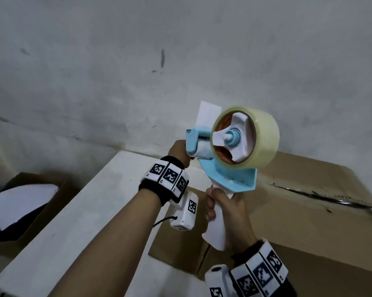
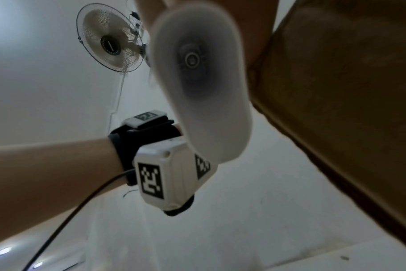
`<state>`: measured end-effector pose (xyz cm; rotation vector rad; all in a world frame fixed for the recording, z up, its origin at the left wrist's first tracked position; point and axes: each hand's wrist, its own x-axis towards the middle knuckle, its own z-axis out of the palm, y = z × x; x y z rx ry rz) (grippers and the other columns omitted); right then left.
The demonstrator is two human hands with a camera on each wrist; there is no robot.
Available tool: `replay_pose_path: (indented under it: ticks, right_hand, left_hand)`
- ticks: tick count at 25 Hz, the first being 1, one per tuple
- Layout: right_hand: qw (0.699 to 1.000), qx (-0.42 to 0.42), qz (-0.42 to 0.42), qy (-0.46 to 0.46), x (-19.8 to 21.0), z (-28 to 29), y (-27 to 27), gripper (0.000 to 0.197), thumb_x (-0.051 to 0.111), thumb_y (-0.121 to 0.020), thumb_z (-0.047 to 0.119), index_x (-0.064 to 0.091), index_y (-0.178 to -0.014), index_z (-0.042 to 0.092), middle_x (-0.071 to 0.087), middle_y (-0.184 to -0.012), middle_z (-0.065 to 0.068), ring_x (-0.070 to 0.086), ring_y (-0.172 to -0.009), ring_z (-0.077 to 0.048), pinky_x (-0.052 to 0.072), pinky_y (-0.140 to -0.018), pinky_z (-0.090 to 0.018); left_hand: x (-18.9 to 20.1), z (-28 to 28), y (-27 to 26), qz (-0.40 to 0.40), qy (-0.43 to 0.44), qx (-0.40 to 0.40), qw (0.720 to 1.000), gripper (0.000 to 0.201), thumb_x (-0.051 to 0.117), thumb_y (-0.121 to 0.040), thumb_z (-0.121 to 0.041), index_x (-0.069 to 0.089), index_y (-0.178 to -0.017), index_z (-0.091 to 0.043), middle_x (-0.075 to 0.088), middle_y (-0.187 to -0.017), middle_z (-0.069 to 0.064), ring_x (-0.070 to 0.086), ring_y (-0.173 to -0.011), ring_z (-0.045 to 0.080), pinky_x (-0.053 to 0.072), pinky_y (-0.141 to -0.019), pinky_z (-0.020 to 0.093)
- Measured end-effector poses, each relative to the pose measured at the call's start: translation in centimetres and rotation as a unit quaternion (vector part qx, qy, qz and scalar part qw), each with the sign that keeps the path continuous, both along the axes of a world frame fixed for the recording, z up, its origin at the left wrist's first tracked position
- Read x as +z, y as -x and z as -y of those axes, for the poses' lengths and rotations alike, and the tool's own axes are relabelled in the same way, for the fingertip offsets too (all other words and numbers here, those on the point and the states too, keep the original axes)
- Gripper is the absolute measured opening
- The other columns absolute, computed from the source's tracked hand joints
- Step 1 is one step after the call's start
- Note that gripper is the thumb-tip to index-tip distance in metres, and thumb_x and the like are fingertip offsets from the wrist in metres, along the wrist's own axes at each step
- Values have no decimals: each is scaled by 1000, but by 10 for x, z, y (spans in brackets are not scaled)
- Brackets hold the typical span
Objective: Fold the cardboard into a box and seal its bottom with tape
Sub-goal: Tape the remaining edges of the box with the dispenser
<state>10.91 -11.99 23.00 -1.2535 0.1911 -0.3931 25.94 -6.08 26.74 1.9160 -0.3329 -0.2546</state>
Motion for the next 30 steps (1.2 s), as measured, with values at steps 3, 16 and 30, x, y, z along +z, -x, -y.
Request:
replay_pose_path:
  ticks: [3,16,30]
  right_hand:
    - [997,-69,-17,-42,2,-5,-2,19,55,-74,8,48,-57,10,42,-47,-3,35,-39,-14,30,-43,-26]
    - [951,-308,-3,-28,15,-22,8,31,41,-86,-16,43,-63,5,34,-41,-3,29,-32,-12,24,-34,-19]
    - [928,-310,-205,-12,23,9,-1,26,61,-62,16,51,-38,16,40,-42,-5,36,-33,-14,31,-39,-22]
  left_hand:
    - [3,17,-14,-34,48,-83,995,24,36,-87,13,55,-100,20,40,-31,-2,37,-39,15,26,-37,14]
    - [8,99,-67,81,85,-258,959,25,61,-82,-6,61,-58,-15,52,-44,-6,46,-46,6,36,-53,22]
    - [-50,174,-118,50,58,-284,956,15,64,-83,-19,65,-70,-12,53,-49,-1,46,-34,-5,32,-41,2]
